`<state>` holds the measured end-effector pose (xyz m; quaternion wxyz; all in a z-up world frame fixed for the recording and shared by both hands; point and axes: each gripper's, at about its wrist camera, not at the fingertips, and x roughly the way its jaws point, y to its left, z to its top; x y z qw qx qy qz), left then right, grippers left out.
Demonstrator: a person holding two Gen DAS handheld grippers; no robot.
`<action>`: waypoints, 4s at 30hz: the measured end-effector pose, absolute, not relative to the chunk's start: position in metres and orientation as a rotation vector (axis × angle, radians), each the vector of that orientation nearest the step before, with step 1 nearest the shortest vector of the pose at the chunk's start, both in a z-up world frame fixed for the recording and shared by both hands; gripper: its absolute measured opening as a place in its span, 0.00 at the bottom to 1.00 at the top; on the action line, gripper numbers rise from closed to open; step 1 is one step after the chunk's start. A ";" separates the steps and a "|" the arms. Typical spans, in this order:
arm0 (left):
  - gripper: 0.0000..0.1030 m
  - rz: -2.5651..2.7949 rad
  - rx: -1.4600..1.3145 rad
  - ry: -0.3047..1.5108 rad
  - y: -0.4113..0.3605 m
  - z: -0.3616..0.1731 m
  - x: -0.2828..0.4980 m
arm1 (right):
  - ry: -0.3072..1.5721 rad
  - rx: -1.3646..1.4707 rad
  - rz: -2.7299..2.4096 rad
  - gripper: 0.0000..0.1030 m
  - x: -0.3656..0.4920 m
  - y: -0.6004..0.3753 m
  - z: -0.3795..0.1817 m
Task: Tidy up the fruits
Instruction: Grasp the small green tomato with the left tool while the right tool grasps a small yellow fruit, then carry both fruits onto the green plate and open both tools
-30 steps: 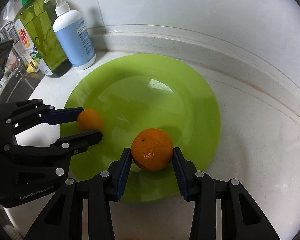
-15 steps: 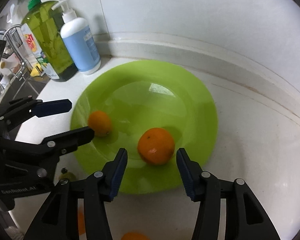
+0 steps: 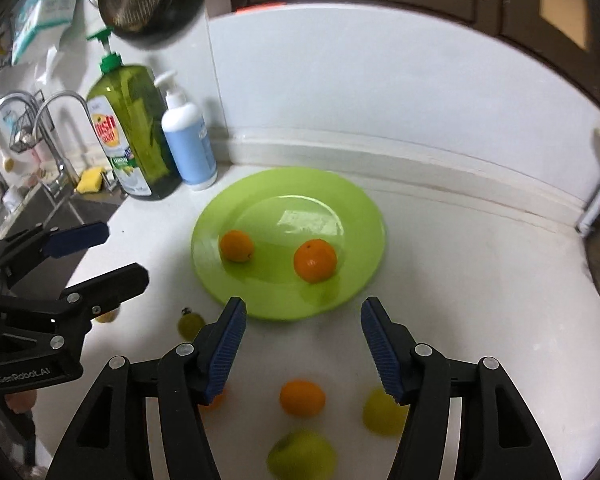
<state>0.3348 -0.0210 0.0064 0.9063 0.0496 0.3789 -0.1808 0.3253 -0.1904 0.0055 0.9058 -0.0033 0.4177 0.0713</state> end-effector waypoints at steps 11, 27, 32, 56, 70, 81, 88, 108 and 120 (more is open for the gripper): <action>0.70 -0.380 0.141 0.743 -0.021 -0.006 0.273 | 0.812 0.073 -0.047 0.59 0.248 -0.209 0.005; 0.65 -0.484 0.307 0.755 -0.045 -0.060 0.243 | 0.884 0.150 -0.241 0.59 0.183 -0.220 -0.050; 0.57 -0.519 0.343 0.784 -0.056 -0.076 0.244 | 0.908 0.183 -0.253 0.57 0.177 -0.225 -0.064; 0.29 -0.514 0.303 0.873 -0.066 -0.104 0.263 | 0.967 0.179 -0.211 0.30 0.185 -0.223 -0.085; 0.28 -0.528 0.249 0.858 -0.061 -0.082 0.256 | 0.939 0.179 -0.153 0.30 0.186 -0.218 -0.071; 0.28 -0.499 0.192 0.804 -0.052 -0.043 0.254 | 0.852 0.117 -0.051 0.30 0.198 -0.204 -0.034; 0.28 -0.468 0.155 0.783 -0.043 -0.023 0.262 | 0.809 0.104 0.074 0.30 0.225 -0.192 -0.010; 0.28 -0.411 0.114 0.716 -0.032 0.022 0.346 | 0.779 0.016 0.259 0.30 0.336 -0.175 0.030; 0.28 -0.429 0.153 0.776 -0.049 0.005 0.421 | 0.870 -0.026 0.272 0.30 0.418 -0.182 0.014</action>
